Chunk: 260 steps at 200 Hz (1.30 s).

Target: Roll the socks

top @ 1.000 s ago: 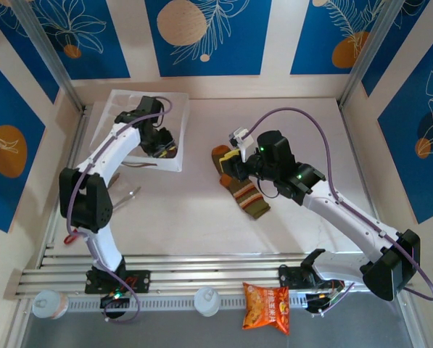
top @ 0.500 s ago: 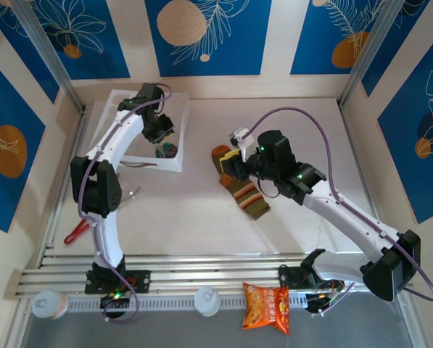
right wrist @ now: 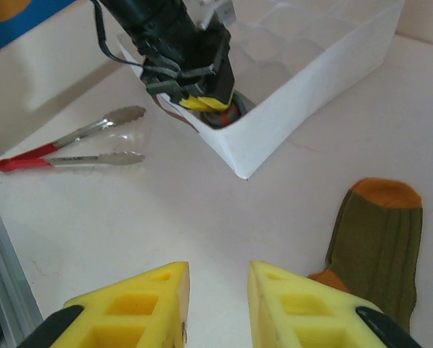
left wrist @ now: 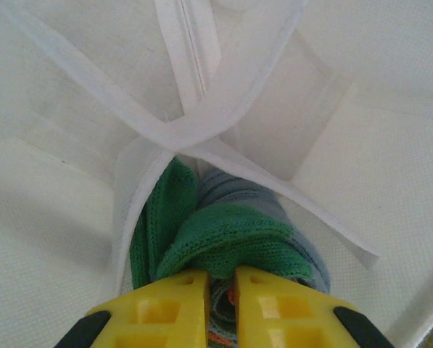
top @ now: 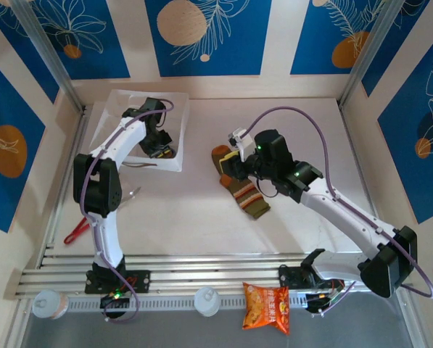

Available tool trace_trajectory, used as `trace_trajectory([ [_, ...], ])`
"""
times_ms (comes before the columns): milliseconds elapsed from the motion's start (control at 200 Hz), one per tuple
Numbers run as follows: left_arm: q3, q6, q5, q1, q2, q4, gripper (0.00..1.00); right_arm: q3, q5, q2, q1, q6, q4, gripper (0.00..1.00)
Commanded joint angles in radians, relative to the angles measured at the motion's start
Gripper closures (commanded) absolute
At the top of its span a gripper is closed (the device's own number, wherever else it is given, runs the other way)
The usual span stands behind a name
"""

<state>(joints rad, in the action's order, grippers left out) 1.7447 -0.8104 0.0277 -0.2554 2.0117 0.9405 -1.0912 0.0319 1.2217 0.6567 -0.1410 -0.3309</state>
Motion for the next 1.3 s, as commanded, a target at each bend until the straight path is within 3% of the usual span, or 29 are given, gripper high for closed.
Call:
trace_trajectory([
  [0,0.063,0.003,-0.035,-0.001,-0.041,0.076,0.77,-0.045,0.064,0.029,-0.028,-0.056,-0.093,0.74],
  [120,0.148,-0.034,-0.068,-0.005,-0.103,0.132,0.60,-0.029,0.155,0.054,-0.103,-0.219,-0.179,0.80],
  [265,0.126,-0.050,-0.044,-0.047,-0.220,0.117,0.55,0.000,0.061,0.112,-0.246,-0.370,-0.288,0.81],
  [515,-0.301,-0.128,0.135,-0.227,-0.476,-0.158,0.55,0.103,-0.012,0.242,-0.326,-0.462,-0.265,0.73],
  [615,-0.444,-0.173,0.154,-0.309,-0.546,-0.268,0.55,0.154,-0.033,0.286,-0.329,-0.497,-0.217,0.65],
  [715,-0.549,-0.209,0.163,-0.366,-0.581,-0.324,0.56,0.191,-0.066,0.336,-0.324,-0.545,-0.184,0.63],
  [875,-0.632,-0.218,0.145,-0.383,-0.635,-0.324,0.56,0.232,-0.117,0.396,-0.240,-0.675,-0.108,0.62],
  [1145,-0.630,-0.157,0.118,-0.295,-0.679,-0.236,0.56,0.101,-0.160,0.573,0.070,-1.059,0.057,0.60],
  [1225,-0.640,-0.147,0.131,-0.247,-0.697,-0.223,0.56,0.007,-0.149,0.626,0.139,-1.088,0.003,0.60],
  [1295,-0.646,-0.134,0.147,-0.214,-0.708,-0.204,0.56,-0.070,-0.100,0.623,0.174,-1.012,-0.045,0.60],
])
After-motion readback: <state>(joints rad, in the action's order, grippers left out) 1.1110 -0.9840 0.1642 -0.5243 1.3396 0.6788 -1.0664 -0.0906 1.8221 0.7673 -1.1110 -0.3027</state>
